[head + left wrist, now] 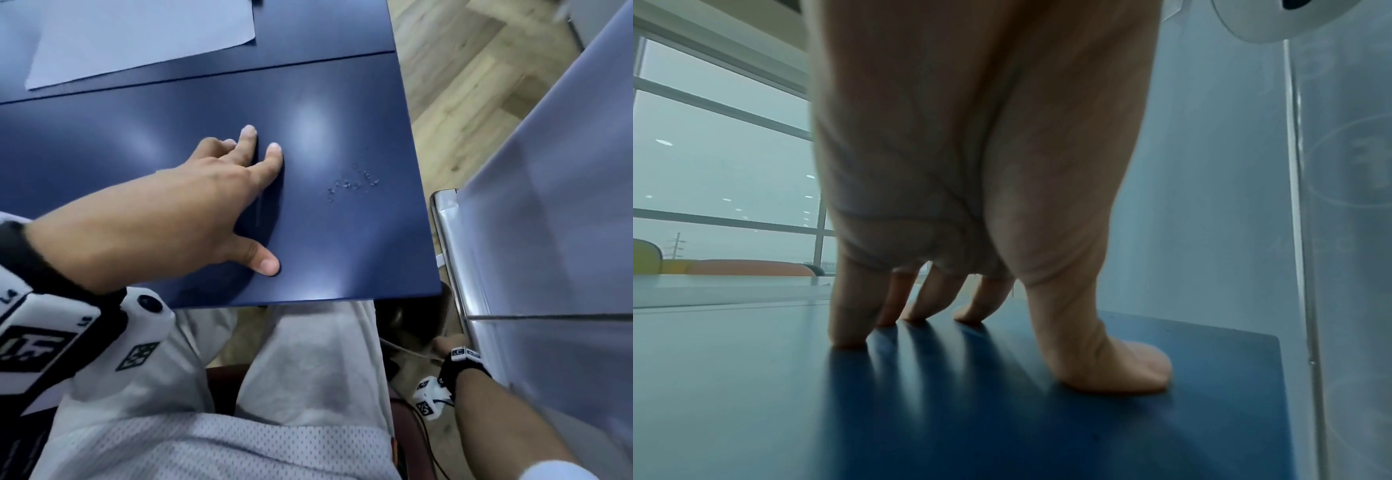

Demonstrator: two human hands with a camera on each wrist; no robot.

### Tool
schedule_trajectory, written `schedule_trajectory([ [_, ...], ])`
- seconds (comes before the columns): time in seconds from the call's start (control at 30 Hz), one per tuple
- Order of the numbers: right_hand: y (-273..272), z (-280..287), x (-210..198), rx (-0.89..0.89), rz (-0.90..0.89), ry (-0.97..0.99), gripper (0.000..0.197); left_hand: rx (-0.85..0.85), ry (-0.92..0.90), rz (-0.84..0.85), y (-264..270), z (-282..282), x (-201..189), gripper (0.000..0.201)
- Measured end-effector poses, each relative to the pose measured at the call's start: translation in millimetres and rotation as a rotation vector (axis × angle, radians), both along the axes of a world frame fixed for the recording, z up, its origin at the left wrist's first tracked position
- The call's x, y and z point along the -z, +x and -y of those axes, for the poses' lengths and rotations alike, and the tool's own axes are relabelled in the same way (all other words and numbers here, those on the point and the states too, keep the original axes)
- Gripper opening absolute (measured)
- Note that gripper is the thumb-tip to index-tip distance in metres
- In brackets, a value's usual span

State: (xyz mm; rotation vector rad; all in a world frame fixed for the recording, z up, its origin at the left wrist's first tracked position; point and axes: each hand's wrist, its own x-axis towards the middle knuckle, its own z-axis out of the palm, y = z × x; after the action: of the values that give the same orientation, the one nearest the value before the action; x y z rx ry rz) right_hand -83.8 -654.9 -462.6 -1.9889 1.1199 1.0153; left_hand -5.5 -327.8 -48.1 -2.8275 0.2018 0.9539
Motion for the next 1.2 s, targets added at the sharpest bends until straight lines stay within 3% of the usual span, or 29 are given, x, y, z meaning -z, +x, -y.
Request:
schedule_trajectory([
  [0.13, 15.8, -8.4, -23.3, 0.012, 0.192, -0.044, 0.027, 0.025, -0.045, 0.011, -5.0, -6.2, 6.9, 0.129],
  [0.33, 75.3, 16.0, -115.7, -0.029, 0.343, -0.132, 0.033, 0.047, -0.14, 0.055, -8.6, -4.7, 4.6, 0.121],
  [0.43, 99.7, 33.8, -171.8, -0.016, 0.453, -0.124, 0.009, 0.021, -0.211, 0.072, -8.9, -7.5, 4.7, 0.12],
  [0.57, 105.6, 27.7, -247.6, 0.062, 0.665, -0.007, 0.032, -0.028, -0.279, 0.033, -7.7, -9.0, 3.1, 0.122],
  [0.67, 96.2, 16.0, -287.9, 0.062, 0.856, -0.007, 0.03, -0.124, -0.405, 0.077, -15.0, -8.0, 0.3, 0.113],
  [0.73, 85.7, 8.9, -301.6, 0.037, 0.959, -0.06, 0.027, -0.201, -0.449, 0.154, -25.6, -3.6, 4.7, 0.112],
  [0.87, 63.3, -7.1, -312.1, 0.016, 1.124, -0.153, 0.025, -0.285, -0.343, 0.273, -47.8, 8.3, 21.3, 0.112],
  [1.0, 49.5, -18.3, -322.0, 0.012, 1.208, -0.199, 0.028, -0.341, -0.375, 0.272, -51.8, 33.5, 27.8, 0.14],
  [1.07, 50.2, -16.1, -320.1, 0.021, 1.232, -0.202, 0.024, -0.295, -0.405, 0.269, -48.0, 58.5, 30.8, 0.14],
  [1.2, 54.1, -14.4, -321.2, 0.074, 1.264, -0.193, 0.022, -0.037, -0.453, 0.231, -42.0, 118.1, 39.4, 0.135],
])
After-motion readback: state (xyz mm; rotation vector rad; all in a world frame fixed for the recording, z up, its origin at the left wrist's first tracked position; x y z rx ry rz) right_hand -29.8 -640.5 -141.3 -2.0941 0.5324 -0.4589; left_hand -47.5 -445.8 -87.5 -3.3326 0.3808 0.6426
